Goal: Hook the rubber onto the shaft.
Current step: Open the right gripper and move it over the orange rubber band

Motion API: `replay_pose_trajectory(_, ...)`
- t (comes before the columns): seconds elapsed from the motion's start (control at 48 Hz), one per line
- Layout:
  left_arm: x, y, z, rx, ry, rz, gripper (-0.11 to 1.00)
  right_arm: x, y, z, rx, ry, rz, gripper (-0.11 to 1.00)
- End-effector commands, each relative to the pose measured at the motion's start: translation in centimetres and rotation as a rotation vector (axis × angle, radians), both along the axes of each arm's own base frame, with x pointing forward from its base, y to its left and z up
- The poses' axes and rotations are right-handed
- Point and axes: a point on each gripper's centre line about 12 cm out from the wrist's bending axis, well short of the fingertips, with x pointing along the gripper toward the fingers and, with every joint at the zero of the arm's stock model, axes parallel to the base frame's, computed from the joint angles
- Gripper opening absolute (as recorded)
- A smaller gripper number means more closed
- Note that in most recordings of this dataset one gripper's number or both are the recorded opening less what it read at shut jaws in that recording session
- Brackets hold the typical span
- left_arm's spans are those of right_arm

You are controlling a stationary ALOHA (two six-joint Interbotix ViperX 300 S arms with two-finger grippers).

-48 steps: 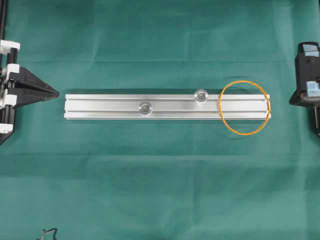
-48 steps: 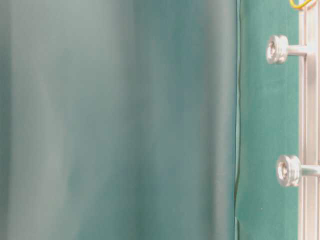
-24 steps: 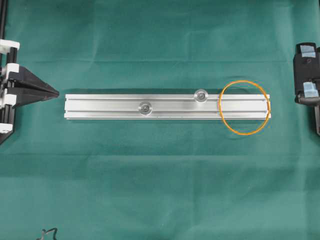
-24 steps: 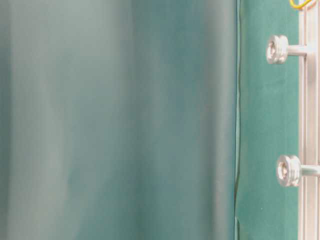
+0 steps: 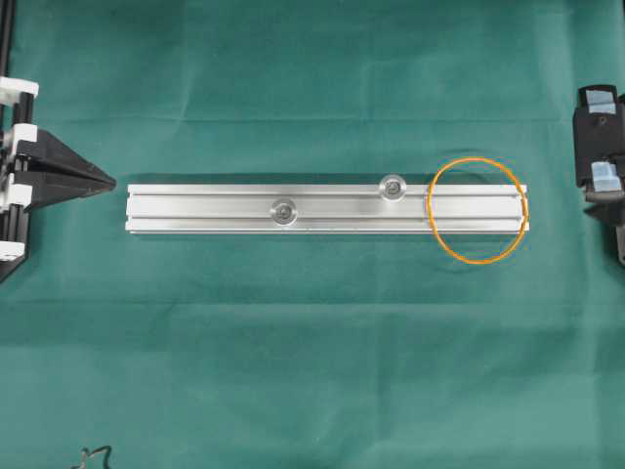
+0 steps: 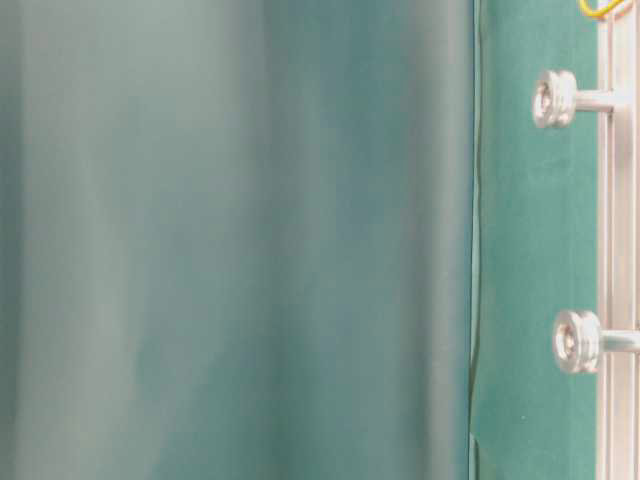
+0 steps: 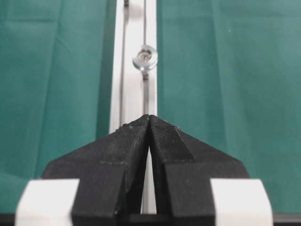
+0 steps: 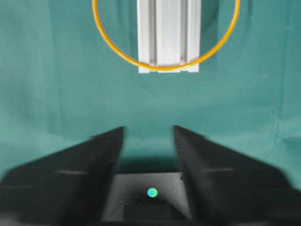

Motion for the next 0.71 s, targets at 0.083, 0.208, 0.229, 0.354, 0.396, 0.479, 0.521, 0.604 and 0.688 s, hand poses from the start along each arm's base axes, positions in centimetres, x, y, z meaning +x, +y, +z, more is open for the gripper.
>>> replay_pose_trajectory(0.083,0.35,-0.06,1.24,0.001,-0.032,-0.003,0.0,0.36,0.17,0.97,-0.001,-0.029,0.014,0.93)
replay_pose_trajectory(0.208,0.35,-0.06,1.24,0.001,-0.032,-0.003,0.0,0.34,0.12,0.97,-0.008,-0.027,0.021,0.99)
replay_pose_trajectory(0.229,0.35,-0.03,1.24,0.003,-0.032,-0.002,0.0,0.36,0.12,0.98,-0.008,-0.029,0.021,0.99)
replay_pose_trajectory(0.354,0.36,-0.03,1.3,0.001,-0.034,-0.002,0.0,0.34,0.1,0.97,-0.009,-0.027,0.02,0.99)
replay_pose_trajectory(0.396,0.35,-0.03,1.24,0.003,-0.032,-0.002,0.0,0.34,0.12,0.97,-0.008,-0.027,0.02,0.99)
replay_pose_trajectory(0.479,0.35,-0.06,1.24,0.003,-0.032,-0.004,0.0,0.34,0.1,0.97,-0.009,-0.027,0.018,0.99)
replay_pose_trajectory(0.521,0.35,-0.06,1.24,0.003,-0.032,-0.004,0.0,0.34,0.1,0.97,-0.009,-0.027,0.018,0.99)
replay_pose_trajectory(0.604,0.35,-0.06,1.24,0.001,-0.032,-0.003,0.0,0.34,0.12,0.97,-0.007,-0.027,0.018,0.99)
replay_pose_trajectory(0.688,0.36,-0.09,1.3,0.001,-0.034,-0.005,0.0,0.34,0.12,0.97,-0.007,-0.027,0.018,0.99)
